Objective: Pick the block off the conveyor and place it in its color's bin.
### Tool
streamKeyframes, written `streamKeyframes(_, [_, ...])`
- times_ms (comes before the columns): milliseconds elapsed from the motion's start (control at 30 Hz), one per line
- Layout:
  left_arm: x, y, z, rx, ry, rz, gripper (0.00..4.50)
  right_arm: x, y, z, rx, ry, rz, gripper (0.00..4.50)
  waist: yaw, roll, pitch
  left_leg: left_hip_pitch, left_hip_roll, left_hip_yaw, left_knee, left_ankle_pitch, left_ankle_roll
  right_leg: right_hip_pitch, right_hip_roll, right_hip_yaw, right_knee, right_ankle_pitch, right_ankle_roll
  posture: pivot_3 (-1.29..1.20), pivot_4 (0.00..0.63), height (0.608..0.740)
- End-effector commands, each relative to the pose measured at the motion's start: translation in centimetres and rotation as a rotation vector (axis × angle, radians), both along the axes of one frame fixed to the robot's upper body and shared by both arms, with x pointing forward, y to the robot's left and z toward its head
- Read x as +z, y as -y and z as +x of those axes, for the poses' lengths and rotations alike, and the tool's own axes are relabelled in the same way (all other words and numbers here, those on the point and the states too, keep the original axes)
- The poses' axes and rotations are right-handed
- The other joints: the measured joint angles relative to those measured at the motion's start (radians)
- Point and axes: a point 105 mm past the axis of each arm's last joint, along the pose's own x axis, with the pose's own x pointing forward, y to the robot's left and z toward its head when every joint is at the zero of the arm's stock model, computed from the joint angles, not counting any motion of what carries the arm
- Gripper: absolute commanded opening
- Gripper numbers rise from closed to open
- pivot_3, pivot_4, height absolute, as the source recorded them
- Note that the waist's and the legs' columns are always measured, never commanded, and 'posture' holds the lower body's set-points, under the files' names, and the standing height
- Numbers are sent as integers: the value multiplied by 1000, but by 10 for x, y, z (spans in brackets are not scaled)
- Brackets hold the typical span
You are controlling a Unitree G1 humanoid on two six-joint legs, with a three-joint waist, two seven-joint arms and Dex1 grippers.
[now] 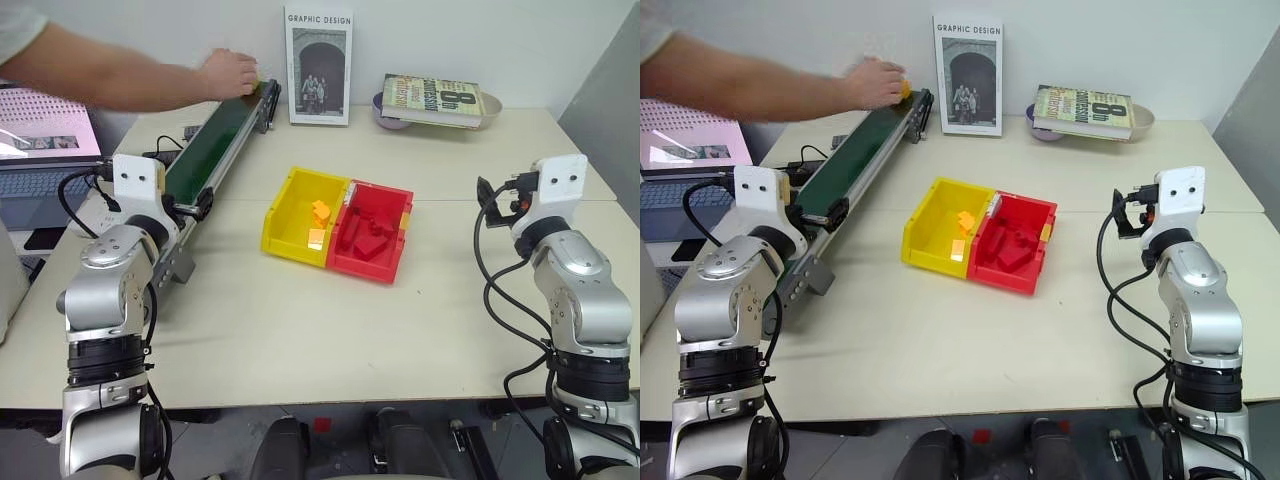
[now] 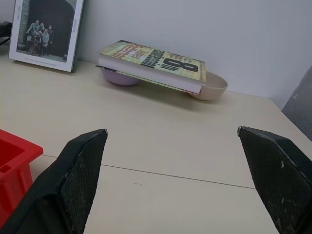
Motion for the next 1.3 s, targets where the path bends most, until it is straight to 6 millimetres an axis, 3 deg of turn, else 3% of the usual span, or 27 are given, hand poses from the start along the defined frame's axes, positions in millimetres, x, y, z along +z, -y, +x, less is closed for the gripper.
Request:
streamKeyframes(33, [19,-1,-6,-7,65,16,4490,17,-1,-1,8,60,-11,4500,0,0,0,0,0,0,0,0,0,0,0,0,0,0,0,0,150,740])
streamKeyframes(367, [26,-27,-17,100,133,-24,4490,18,-5,1,25,63,-13,4500,-2,0,0,0,0,0,0,0,0,0,0,0,0,0,0,0,150,740])
streamKeyframes(533, [29,-28,-20,94,163,-42,4490,20,-10,3,53,67,-10,4500,-2,0,0,0,0,0,0,0,0,0,0,0,0,0,0,0,150,740])
streamKeyframes(633, [32,-38,-24,94,175,-50,4490,28,-28,4,173,71,-23,4500,-3,0,0,0,0,0,0,0,0,0,0,0,0,0,0,0,150,740])
streamKeyframes(733, [32,-41,-19,53,150,-46,4490,49,-91,-14,621,63,-11,4500,-4,1,1,0,1,-1,0,0,0,0,0,-1,0,0,0,0,150,740])
streamKeyframes(900, [34,-44,-13,6,128,-70,4490,54,-135,-44,1000,-14,-33,4500,-13,1,1,0,1,-2,0,0,0,0,1,-2,0,0,0,0,150,740])
streamKeyframes(1067, [29,-45,-12,-57,74,-49,4490,49,-157,-68,1200,-75,-51,4500,-12,1,1,0,1,-1,0,0,0,0,0,-2,0,0,0,0,150,740])
streamKeyframes(1300, [30,-53,-9,-51,69,-12,4490,46,-163,-72,1228,-79,-70,4500,-11,1,1,0,0,-1,0,0,0,0,-1,-3,0,0,0,0,150,740])
